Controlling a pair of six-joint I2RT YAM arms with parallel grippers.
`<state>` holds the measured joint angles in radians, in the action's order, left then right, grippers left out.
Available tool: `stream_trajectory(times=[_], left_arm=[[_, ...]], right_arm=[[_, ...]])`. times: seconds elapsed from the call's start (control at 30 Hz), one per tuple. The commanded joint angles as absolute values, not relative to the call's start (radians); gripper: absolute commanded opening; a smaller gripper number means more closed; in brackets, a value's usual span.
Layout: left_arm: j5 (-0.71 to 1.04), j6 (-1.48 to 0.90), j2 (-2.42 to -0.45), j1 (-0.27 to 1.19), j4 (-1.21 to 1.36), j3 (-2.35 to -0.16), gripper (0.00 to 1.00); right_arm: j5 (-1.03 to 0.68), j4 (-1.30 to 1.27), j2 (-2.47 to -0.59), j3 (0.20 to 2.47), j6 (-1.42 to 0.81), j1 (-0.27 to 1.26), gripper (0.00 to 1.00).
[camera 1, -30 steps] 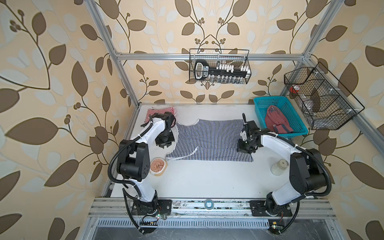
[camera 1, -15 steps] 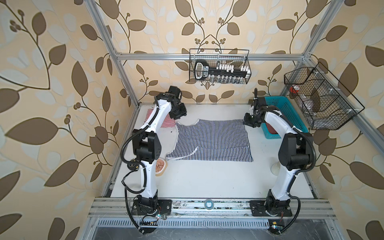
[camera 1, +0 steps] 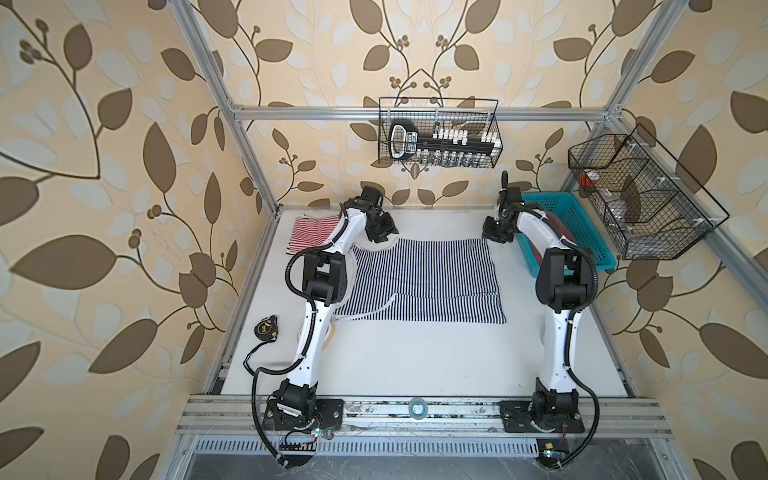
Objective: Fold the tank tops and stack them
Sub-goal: 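Release the fabric and raise both grippers toward the far edge of the top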
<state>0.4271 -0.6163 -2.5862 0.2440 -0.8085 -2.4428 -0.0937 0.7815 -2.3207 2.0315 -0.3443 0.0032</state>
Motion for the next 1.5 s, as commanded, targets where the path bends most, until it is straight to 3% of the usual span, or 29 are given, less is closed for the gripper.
stream_trajectory(times=[0.0, 0.43, 0.9, 1.13, 1.47], left_arm=[[0.468, -0.663, -2.612, 0.262, -0.727, -2.489, 0.51], [0.428, -0.696, -2.685, 0.267, -0.689, -2.501, 0.52], [0.402, -0.675, -2.692, 0.267, -0.725, -2.497, 0.41], [0.411, -0.67, -2.696, 0.267, -0.73, -2.496, 0.35], [0.434, -0.661, -2.693, 0.267, -0.729, -2.496, 0.12]], right_arm=[[-0.075, 0.822, -2.38, 2.082, -0.348, -0.003, 0.34], [-0.062, 0.855, -2.505, 2.225, -0.362, -0.015, 0.37], [-0.087, 0.852, -2.574, 2.309, -0.373, -0.036, 0.37], [-0.151, 0.831, -2.594, 2.309, -0.379, -0.035, 0.25], [-0.175, 0.812, -2.589, 2.288, -0.371, -0.037, 0.02]])
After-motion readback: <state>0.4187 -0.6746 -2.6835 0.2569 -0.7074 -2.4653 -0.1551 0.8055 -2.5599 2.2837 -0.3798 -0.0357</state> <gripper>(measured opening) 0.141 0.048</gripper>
